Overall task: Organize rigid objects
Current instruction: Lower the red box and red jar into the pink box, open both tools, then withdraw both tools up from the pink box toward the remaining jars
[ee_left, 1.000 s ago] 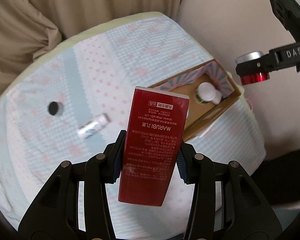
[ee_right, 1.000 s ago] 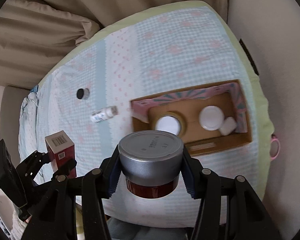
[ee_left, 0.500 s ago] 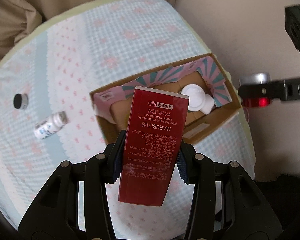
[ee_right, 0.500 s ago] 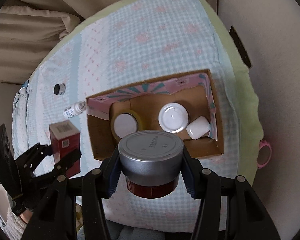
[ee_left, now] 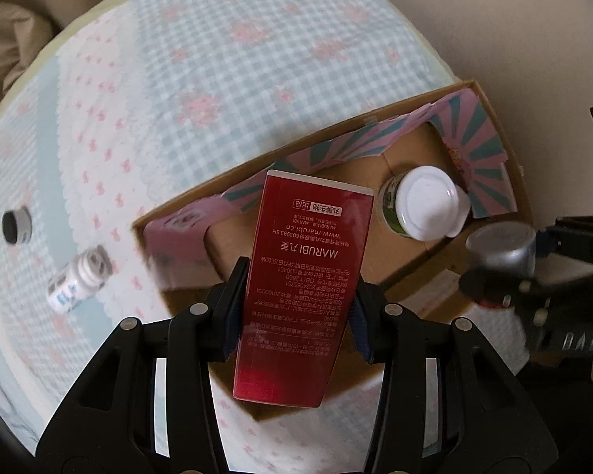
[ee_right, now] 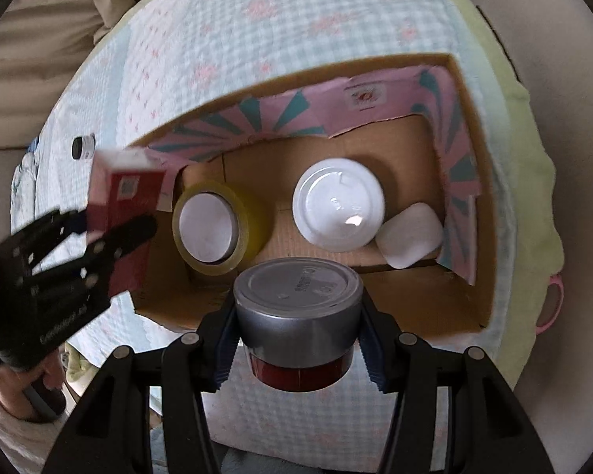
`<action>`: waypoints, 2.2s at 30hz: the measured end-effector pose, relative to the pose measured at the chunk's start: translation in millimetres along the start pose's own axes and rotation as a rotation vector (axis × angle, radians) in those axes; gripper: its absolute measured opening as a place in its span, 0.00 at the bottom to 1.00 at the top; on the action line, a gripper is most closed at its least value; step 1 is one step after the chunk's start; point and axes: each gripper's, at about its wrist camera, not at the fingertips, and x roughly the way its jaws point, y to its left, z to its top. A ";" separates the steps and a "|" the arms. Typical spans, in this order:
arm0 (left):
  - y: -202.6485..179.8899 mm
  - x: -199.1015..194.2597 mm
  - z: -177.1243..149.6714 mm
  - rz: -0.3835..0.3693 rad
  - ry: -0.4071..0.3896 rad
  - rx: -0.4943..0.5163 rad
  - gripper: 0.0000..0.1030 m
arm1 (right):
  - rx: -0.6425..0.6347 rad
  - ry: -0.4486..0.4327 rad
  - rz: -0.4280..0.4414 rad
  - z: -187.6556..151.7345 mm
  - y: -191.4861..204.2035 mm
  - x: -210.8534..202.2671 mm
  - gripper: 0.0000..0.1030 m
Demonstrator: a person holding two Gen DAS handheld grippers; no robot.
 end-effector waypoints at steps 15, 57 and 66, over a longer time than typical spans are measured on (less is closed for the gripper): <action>-39.8 30.3 33.0 0.058 0.053 0.219 0.44 | -0.103 -0.047 0.037 -11.2 0.1 30.3 0.58; 60.6 -184.3 -100.8 -0.017 -0.295 0.024 1.00 | -0.282 -0.285 -0.145 -93.2 117.9 -86.9 1.00; 173.4 -233.6 -162.8 -0.011 -0.334 -0.015 1.00 | -0.262 -0.282 -0.211 -119.9 230.8 -81.0 1.00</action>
